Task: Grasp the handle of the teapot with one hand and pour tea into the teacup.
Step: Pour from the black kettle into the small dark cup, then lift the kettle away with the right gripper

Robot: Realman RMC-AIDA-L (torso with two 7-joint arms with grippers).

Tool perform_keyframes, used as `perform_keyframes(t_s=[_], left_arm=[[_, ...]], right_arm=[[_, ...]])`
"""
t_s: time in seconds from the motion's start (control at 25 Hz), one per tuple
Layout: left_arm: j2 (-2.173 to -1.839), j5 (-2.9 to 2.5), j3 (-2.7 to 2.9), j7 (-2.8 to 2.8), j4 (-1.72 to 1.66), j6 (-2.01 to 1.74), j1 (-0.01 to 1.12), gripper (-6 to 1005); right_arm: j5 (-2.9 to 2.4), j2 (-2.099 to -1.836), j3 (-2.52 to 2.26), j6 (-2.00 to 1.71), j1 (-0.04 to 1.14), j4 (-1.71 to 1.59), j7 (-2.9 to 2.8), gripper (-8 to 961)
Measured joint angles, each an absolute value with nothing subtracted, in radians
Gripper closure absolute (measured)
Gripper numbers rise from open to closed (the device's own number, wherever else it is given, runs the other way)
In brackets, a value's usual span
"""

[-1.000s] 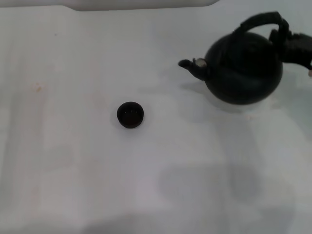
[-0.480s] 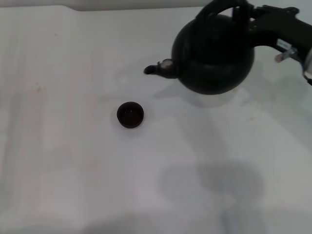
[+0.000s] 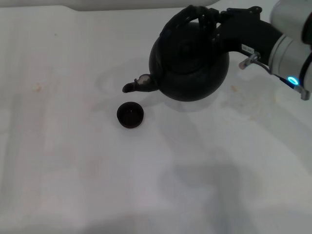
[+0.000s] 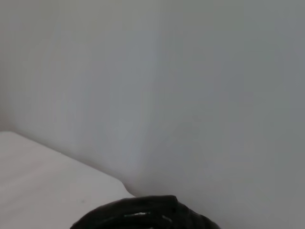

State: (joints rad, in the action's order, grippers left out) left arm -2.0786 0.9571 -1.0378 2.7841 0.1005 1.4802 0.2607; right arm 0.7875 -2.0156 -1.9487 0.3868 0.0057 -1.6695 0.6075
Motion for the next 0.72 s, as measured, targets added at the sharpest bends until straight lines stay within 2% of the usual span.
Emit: perform_keyframes(t_s=[0.72], left_arm=[[-2.082,0.957,-1.037,2.784,0.106,1.479,0.261,118]], right_arm=[[0.342,-2.023,-2.075,0.334,0.049,-1.666,0.337,783]])
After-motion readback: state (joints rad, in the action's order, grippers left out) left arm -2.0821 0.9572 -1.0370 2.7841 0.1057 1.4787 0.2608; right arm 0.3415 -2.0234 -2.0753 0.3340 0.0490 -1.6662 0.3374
